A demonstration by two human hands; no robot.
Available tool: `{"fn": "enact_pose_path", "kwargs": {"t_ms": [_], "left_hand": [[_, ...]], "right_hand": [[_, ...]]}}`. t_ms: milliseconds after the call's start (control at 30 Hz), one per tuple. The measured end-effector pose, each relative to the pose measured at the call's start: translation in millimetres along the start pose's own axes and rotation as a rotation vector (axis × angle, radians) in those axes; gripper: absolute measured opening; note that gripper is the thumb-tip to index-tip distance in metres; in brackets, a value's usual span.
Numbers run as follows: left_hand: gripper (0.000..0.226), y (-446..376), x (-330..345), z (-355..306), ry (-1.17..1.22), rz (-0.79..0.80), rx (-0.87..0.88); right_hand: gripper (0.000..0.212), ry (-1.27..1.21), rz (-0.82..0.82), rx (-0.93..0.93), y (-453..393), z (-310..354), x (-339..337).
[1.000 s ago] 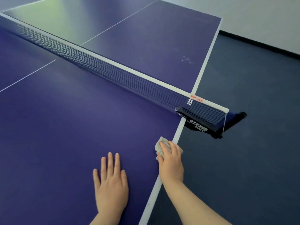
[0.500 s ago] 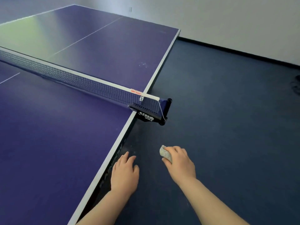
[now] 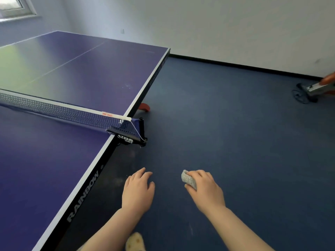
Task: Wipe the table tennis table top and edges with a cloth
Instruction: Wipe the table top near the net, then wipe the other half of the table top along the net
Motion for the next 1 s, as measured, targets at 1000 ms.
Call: {"fn": "enact_pose_path", "kwargs": {"t_ms": [1000], "left_hand": [[0.042, -151, 33, 17, -0.084, -0.146, -0.481]], "right_hand": [[0.038, -0.054, 0.406, -0.538, -213, 53, 92]]}}
Point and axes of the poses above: each hand's wrist, its own y-axis away from the middle knuckle, its own x-axis out of the palm, z = x × y, the point moved 2 cm from there along -y, towards the middle knuckle, and after that the axes turned 13 degrees about -z, right-handed, at the moved point
